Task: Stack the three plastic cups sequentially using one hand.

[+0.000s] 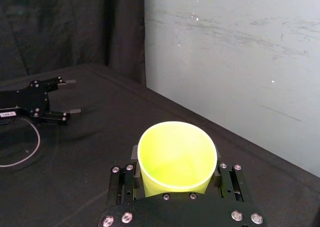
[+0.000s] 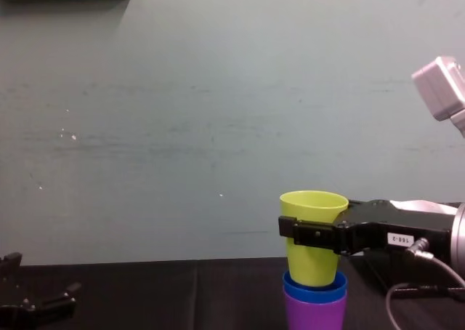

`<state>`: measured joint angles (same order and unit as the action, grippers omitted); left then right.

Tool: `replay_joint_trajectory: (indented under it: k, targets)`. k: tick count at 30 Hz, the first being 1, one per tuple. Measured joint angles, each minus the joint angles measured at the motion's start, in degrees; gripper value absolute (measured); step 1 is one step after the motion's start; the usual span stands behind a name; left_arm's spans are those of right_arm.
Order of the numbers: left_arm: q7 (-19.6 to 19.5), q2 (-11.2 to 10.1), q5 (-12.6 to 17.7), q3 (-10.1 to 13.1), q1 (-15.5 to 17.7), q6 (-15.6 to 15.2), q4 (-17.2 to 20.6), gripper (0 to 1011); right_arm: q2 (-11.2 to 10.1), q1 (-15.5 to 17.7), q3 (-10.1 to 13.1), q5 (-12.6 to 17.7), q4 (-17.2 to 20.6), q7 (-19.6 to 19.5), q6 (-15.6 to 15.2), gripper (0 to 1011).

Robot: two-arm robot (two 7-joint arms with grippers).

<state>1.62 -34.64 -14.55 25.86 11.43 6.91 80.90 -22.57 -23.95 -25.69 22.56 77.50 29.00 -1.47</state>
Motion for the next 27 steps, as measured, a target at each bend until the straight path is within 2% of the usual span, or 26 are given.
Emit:
replay_joint_trajectory:
  k: [27]
  targets:
    - [0.0, 0.0, 0.0, 0.0, 0.0, 0.0, 0.0, 1011, 1.69, -0.52, -0.68, -1.66, -4.82, 0.81, 2.4, 741]
